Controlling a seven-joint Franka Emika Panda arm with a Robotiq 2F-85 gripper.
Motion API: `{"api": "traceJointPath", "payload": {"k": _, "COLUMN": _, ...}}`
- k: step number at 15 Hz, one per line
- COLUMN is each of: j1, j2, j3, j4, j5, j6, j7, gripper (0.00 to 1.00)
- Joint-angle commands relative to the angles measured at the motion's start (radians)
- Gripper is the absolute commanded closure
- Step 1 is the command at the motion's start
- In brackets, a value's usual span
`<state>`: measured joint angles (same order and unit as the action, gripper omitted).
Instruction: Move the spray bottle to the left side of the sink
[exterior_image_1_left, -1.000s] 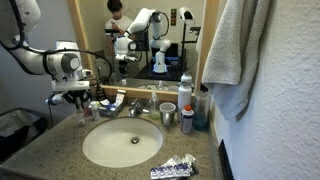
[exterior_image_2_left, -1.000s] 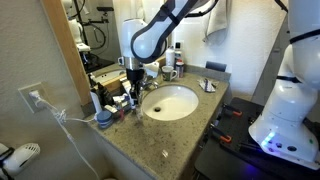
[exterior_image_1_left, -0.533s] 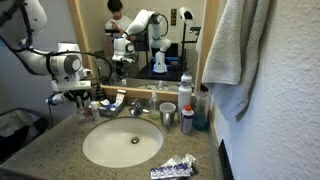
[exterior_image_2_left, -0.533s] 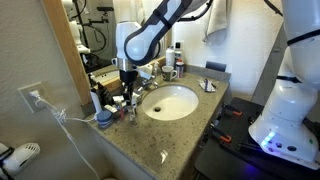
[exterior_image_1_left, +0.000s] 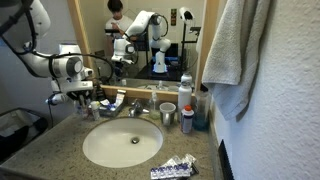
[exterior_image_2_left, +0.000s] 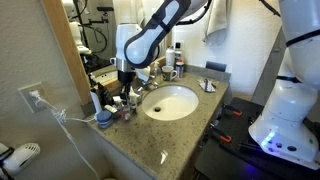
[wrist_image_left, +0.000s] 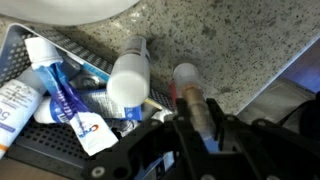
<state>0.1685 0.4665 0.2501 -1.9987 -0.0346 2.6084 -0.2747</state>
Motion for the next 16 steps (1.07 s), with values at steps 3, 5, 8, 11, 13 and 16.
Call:
{"api": "traceJointPath", "payload": {"k": 3, "j1": 0.019, "j2": 0.013, "j3": -0.034, "j4": 0.014, "j5": -0.080, "j6": 0.002, "j7": 0.003, "gripper": 0.92}}
{"api": "traceJointPath", "payload": {"k": 5, "j1": 0.019, "j2": 0.018, "j3": -0.037, "j4": 0.012, "j5": -0.102, "j6": 0.005, "j7": 0.002, "gripper": 0.92}}
{"api": "traceJointPath", "payload": {"k": 8, "j1": 0.018, "j2": 0.026, "j3": -0.035, "j4": 0.014, "j5": -0.114, "j6": 0.000, "j7": 0.002, "gripper": 0.51}}
{"api": "traceJointPath", "payload": {"k": 11, "j1": 0.018, "j2": 0.032, "j3": -0.033, "j4": 0.017, "j5": -0.113, "j6": -0.006, "j7": 0.001, "gripper": 0.37}}
{"api": "traceJointPath", "payload": {"k": 13, "j1": 0.017, "j2": 0.034, "j3": -0.032, "j4": 0.018, "j5": -0.110, "j6": -0.007, "j7": -0.001, "gripper": 0.22}}
{"api": "traceJointPath", "payload": {"k": 16, "j1": 0.017, "j2": 0.034, "j3": -0.031, "j4": 0.019, "j5": -0.109, "j6": -0.009, "j7": -0.001, "gripper": 0.01}}
